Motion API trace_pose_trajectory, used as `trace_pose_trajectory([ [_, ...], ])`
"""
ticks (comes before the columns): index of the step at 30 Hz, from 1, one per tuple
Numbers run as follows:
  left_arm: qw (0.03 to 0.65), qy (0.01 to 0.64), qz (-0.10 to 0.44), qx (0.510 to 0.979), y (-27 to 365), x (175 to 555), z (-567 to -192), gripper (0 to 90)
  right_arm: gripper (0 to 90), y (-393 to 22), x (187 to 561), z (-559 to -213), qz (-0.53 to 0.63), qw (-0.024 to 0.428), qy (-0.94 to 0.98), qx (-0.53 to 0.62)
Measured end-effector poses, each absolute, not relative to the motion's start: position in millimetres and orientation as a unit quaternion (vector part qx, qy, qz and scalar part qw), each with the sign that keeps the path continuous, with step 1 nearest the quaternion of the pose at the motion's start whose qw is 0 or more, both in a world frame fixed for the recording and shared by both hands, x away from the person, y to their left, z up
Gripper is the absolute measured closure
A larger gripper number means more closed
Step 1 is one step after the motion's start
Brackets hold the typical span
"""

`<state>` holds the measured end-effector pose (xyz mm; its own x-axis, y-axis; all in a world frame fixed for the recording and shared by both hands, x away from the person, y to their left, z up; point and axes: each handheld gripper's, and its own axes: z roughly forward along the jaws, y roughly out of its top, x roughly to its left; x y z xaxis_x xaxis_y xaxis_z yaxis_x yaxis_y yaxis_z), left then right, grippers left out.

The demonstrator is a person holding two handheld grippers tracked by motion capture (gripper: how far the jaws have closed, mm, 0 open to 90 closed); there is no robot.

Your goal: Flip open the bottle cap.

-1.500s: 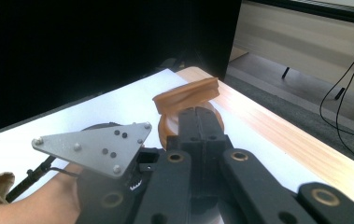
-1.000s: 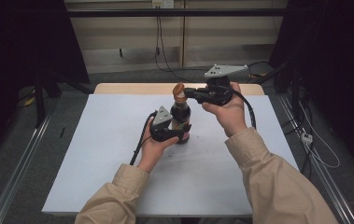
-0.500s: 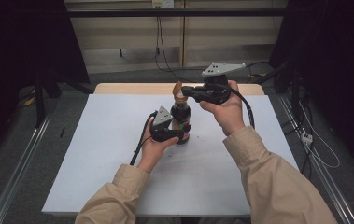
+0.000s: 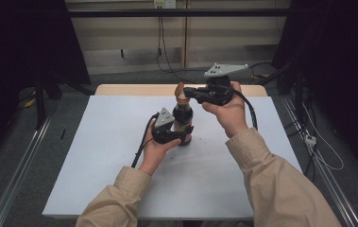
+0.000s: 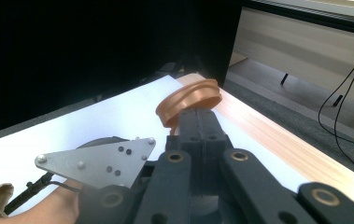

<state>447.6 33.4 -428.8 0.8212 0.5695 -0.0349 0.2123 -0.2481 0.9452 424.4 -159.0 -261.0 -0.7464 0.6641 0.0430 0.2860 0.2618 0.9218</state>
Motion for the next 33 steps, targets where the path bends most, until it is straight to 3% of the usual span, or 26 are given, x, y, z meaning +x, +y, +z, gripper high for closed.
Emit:
trace_pose_trajectory([
  [33,0.567,0.254,0.162,0.766,33.5,446.7,-431.2,29.9,90.0,-156.2,422.9,-258.3,0.533,0.179,0.768,0.307],
])
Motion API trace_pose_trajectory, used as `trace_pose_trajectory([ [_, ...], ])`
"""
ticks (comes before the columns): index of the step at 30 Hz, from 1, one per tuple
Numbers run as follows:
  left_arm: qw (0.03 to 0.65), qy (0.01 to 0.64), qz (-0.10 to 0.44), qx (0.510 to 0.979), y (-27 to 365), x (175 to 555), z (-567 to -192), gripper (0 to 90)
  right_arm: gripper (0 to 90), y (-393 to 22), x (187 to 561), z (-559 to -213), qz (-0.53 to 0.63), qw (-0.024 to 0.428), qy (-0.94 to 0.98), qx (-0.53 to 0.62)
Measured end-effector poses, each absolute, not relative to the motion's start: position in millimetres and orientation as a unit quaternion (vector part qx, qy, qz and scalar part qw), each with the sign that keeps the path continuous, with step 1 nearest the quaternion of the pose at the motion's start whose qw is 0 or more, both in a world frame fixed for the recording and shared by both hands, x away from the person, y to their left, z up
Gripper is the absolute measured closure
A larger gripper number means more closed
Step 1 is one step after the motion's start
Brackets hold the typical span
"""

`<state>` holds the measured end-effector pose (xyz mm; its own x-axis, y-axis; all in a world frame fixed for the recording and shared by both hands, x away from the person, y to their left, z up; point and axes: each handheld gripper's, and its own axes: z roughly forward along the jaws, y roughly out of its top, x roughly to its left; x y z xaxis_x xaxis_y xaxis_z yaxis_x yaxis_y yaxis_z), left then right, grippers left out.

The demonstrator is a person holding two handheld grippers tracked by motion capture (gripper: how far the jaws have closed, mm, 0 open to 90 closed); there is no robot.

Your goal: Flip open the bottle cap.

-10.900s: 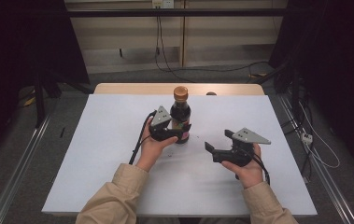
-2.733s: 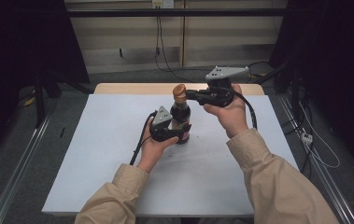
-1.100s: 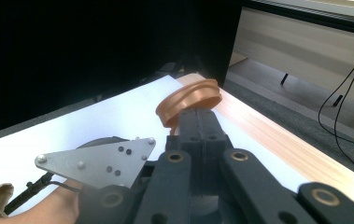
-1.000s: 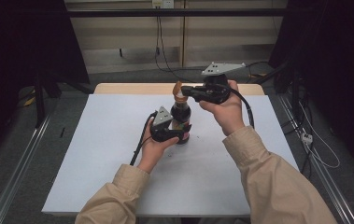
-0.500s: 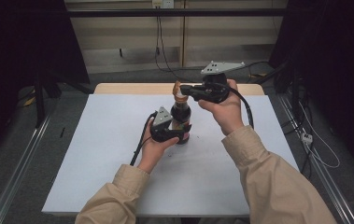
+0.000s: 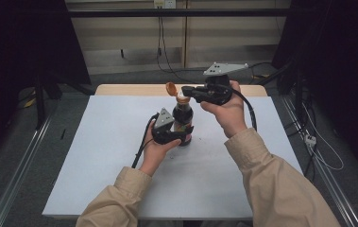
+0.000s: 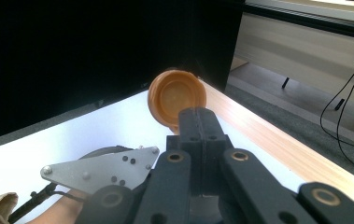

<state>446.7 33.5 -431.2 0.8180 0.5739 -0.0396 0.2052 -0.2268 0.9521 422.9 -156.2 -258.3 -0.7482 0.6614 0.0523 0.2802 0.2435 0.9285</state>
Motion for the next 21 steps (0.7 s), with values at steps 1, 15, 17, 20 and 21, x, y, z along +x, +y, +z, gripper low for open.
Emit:
trace_pose_trajectory([
  [1,0.568,0.252,0.163,0.766,34.1,447.1,-431.6,29.8,90.0,-156.9,422.6,-258.9,0.532,0.177,0.77,0.305],
  [15,0.577,0.282,0.117,0.757,42.6,448.5,-429.7,21.9,57.6,-170.5,409.7,-268.4,0.534,0.189,0.761,0.317],
  [17,0.581,0.283,0.109,0.756,45.6,446.9,-426.0,18.6,49.9,-174.4,406.1,-271.2,0.537,0.189,0.756,0.324],
  [20,0.58,0.279,0.097,0.759,50.9,443.4,-420.7,14.6,43.0,-180.4,399.7,-275.4,0.539,0.198,0.751,0.327],
  [21,0.578,0.279,0.098,0.76,52.5,441.9,-419.8,14.2,40.5,-182.2,397.8,-277.0,0.54,0.199,0.75,0.327],
])
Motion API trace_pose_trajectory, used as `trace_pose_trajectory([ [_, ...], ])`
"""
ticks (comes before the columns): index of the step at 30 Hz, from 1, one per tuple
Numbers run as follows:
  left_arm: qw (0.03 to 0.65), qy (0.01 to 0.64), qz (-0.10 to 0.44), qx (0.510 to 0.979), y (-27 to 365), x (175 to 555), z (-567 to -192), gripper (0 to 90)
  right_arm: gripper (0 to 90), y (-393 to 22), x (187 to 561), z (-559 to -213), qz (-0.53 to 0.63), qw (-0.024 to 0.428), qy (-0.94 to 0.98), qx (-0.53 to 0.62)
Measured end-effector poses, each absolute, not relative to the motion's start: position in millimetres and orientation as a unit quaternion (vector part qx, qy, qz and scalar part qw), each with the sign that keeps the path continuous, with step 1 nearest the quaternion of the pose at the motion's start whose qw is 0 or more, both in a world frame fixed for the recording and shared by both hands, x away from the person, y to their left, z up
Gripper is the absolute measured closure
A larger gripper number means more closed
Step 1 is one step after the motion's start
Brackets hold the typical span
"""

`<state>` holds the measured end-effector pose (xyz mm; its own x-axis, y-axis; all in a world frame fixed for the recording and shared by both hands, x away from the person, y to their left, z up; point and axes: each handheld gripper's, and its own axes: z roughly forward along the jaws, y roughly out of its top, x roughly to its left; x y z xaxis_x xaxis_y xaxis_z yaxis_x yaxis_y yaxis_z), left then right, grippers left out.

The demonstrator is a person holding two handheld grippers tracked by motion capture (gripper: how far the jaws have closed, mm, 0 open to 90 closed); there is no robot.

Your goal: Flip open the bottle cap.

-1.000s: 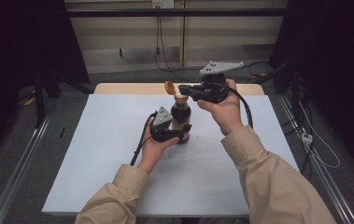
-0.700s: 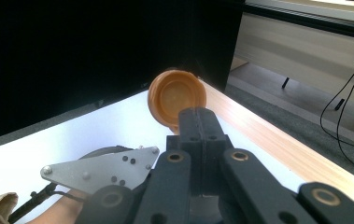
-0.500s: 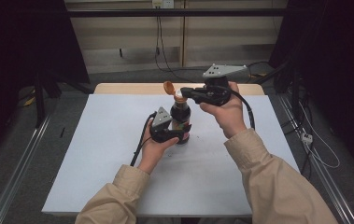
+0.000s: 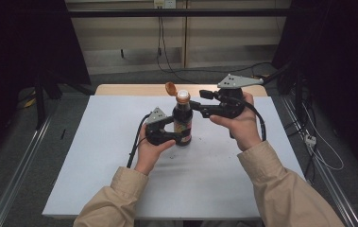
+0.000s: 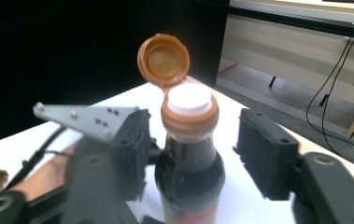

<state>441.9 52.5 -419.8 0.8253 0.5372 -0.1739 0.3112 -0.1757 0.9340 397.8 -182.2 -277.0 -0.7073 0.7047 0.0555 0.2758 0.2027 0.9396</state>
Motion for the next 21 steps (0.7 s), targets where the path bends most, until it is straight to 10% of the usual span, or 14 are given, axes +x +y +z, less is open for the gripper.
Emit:
trace_pose_trajectory([
  [21,0.569,0.251,0.082,0.779,103.0,410.0,-411.4,3.8,21.2,-213.1,364.3,-343.0,0.543,0.19,0.737,0.355],
])
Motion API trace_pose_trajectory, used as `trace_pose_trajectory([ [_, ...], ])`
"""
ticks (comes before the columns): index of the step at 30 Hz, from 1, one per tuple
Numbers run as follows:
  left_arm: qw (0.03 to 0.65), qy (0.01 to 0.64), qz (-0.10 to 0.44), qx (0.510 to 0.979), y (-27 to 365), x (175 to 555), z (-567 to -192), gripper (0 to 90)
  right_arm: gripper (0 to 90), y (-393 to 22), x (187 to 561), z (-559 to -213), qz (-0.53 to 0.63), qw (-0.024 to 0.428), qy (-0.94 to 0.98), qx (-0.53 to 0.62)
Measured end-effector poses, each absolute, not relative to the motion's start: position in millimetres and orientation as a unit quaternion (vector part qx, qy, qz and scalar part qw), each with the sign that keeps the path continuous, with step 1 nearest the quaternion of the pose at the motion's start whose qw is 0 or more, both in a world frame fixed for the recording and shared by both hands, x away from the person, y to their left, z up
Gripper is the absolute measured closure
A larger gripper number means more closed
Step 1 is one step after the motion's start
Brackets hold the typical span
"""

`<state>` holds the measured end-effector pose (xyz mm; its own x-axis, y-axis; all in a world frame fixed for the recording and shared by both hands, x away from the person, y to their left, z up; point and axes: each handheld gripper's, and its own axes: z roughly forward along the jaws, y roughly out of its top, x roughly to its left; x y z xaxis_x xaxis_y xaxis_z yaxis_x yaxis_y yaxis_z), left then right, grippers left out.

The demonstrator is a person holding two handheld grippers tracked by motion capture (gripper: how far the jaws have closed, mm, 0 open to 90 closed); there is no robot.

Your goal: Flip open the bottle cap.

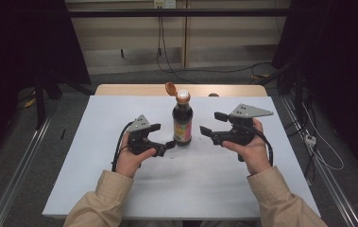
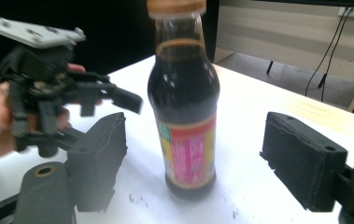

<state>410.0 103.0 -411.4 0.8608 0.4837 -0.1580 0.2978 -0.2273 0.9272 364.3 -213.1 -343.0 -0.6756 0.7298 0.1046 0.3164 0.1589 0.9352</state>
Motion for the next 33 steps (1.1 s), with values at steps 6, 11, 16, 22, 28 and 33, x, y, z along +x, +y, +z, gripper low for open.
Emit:
trace_pose_trajectory([
  [6,0.575,0.246,0.095,0.775,116.5,398.5,-410.1,3.0,20.9,-225.1,355.5,-361.7,0.54,0.188,0.735,0.364],
  [11,0.57,0.246,0.093,0.778,124.0,393.8,-411.6,3.0,20.9,-231.9,348.6,-376.0,0.535,0.189,0.735,0.37],
  [16,0.57,0.245,0.094,0.779,132.8,390.9,-412.6,3.3,20.9,-236.3,341.8,-386.5,0.534,0.19,0.735,0.372],
  [22,0.567,0.245,0.093,0.781,143.1,387.6,-414.8,3.6,20.8,-239.4,335.7,-395.2,0.53,0.19,0.737,0.374],
  [28,0.563,0.248,0.092,0.783,151.3,384.5,-416.7,3.7,20.8,-241.5,330.5,-404.7,0.528,0.191,0.736,0.378],
  [33,0.557,0.246,0.099,0.787,157.1,382.3,-418.3,3.7,20.8,-242.6,327.9,-410.4,0.522,0.189,0.739,0.382],
])
